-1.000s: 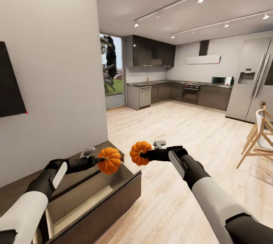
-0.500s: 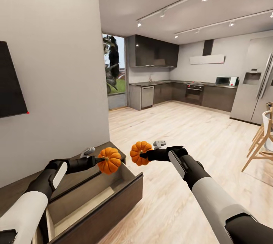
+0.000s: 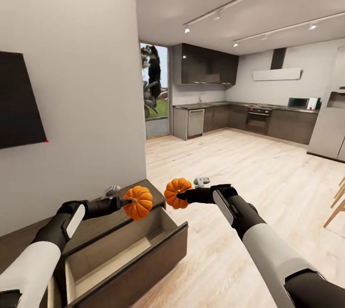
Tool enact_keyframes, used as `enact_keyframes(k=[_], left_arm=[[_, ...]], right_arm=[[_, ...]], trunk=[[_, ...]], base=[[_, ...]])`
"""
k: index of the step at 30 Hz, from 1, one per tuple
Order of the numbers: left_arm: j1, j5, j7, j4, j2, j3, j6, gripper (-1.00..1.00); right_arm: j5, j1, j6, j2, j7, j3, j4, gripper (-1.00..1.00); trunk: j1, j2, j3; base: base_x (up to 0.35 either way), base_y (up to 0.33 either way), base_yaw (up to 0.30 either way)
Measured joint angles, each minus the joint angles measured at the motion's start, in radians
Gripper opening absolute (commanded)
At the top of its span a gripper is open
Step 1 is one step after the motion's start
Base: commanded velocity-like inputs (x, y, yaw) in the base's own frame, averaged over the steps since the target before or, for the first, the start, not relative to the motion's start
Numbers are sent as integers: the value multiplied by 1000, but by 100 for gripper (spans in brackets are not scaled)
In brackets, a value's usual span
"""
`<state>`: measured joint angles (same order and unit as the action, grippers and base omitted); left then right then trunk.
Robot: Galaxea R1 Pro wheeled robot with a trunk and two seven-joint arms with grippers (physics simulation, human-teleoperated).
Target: Place each of the two pumpkins and all three candles from the living room inside a cabinet in the living room (use any cabinet), then make sure every cabinet is closed, and position the cauldron so it is next to a table in the living room.
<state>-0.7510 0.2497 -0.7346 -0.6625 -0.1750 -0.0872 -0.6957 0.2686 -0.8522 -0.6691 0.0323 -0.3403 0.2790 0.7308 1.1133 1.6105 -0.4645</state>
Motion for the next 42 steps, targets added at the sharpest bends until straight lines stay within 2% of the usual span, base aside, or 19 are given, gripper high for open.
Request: enact_keyframes(k=[17,23,33,42], left_arm=[[0,0,0,0,0,0,1,-100],[0,-1,0,0,0,0,2,-100],[0,-1,2,0,0,2,2,-100],[0,-2,2,0,0,3,2,-100]], right_arm=[[0,0,0,0,0,0,0,-100],[1,0,-1,0,0,0,0,-100],[-2,0,0,0,0,0,0,-100],[0,0,0,0,0,1,0,-100]], trunk=[[0,0,0],[0,0,0],[0,0,0],[0,0,0]], base=[[3,0,181],[220,-70,61],[251,-199,152],[1,-275,272]])
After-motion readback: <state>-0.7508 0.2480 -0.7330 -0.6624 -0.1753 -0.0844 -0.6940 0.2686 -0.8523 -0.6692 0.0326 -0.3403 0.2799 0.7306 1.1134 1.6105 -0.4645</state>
